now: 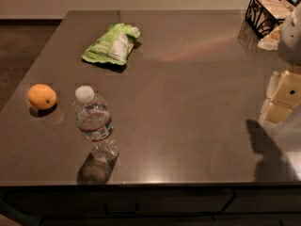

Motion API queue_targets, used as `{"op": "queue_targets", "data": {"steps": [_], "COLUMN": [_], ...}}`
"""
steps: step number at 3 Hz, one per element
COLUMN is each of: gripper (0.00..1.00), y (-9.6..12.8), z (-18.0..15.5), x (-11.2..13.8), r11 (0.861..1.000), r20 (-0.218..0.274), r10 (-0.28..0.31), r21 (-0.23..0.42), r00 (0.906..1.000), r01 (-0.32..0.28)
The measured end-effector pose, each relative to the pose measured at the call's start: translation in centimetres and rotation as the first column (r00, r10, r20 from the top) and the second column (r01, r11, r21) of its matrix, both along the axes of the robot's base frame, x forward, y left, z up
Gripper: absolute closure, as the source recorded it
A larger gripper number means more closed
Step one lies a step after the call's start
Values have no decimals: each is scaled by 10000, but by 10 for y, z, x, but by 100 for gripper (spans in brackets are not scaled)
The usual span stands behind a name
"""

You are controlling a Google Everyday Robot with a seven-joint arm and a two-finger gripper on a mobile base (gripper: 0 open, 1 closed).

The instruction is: Knock water bottle over

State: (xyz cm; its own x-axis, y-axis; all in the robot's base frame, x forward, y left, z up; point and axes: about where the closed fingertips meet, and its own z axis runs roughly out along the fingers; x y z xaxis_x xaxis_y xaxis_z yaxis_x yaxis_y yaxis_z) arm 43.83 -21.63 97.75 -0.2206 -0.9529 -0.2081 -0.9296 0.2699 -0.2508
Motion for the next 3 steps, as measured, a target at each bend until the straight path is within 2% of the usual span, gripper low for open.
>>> {"op": "queue_targets", "data": {"steps": [1,2,3], "gripper": [0,0,0], "y": [0,20,56], "z": [0,4,4], "x": [0,-1,-8], "r11": [10000,9978,9726], "r20": [2,118,467], "r10": [0,450,1374], "r21": [0,490,1827], "r00": [10000,9989,9894], "r01": [0,-455,-1437]}}
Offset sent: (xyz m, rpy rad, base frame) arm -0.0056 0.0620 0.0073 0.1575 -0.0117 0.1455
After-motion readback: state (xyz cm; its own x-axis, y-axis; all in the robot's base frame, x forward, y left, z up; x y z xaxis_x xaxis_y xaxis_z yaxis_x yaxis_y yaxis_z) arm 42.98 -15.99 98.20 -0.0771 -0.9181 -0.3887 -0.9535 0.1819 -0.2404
